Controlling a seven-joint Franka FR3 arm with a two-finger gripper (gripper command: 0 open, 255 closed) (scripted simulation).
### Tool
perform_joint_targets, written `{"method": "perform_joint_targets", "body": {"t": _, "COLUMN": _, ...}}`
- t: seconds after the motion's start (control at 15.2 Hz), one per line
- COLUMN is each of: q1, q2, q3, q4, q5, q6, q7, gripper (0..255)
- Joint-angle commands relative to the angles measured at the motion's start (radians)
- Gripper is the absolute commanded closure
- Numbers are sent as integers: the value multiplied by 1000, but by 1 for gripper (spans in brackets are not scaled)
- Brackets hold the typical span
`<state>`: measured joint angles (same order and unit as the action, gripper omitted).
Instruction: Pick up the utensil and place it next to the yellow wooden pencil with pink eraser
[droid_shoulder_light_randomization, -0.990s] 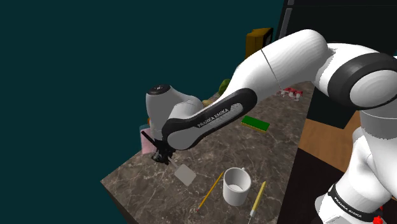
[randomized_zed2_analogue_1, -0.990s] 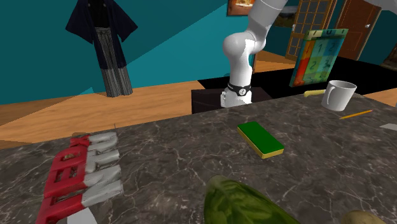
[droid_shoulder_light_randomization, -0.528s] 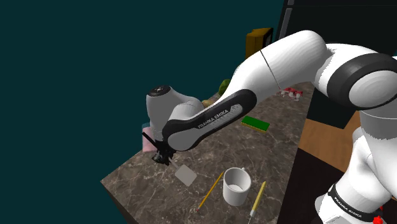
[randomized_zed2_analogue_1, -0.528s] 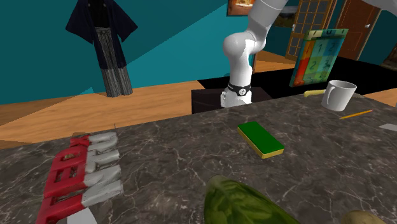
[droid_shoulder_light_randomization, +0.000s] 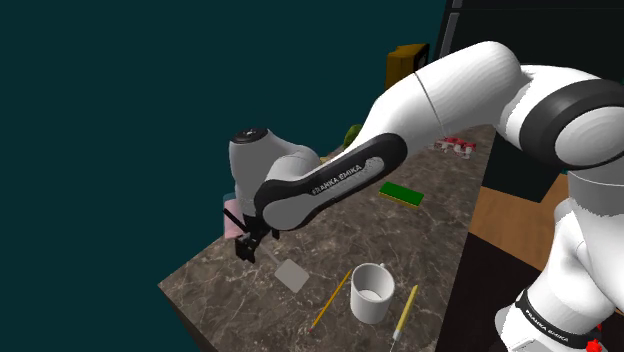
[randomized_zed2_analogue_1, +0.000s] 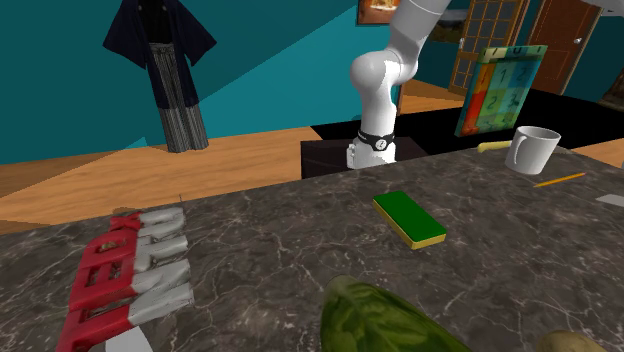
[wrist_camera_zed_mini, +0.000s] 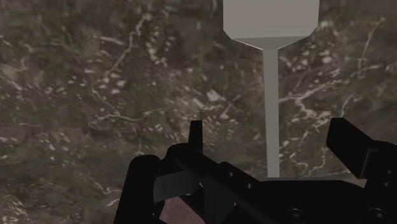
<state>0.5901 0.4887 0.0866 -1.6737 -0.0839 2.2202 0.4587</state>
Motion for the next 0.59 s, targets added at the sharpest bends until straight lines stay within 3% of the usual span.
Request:
{"method": "perform_joint_targets", "body": {"t": 0.0, "q1": 2, "q2": -34, "q3": 3, "q4": 13, "q5": 4, "q6": -47, "q7": 2, "gripper": 0}}
{"method": "perform_joint_targets", "body": {"t": 0.53, "q1": 2, "q2": -47, "q3": 4, "q4": 21, "q5": 6, "q6": -68, "q7": 1, "gripper": 0}}
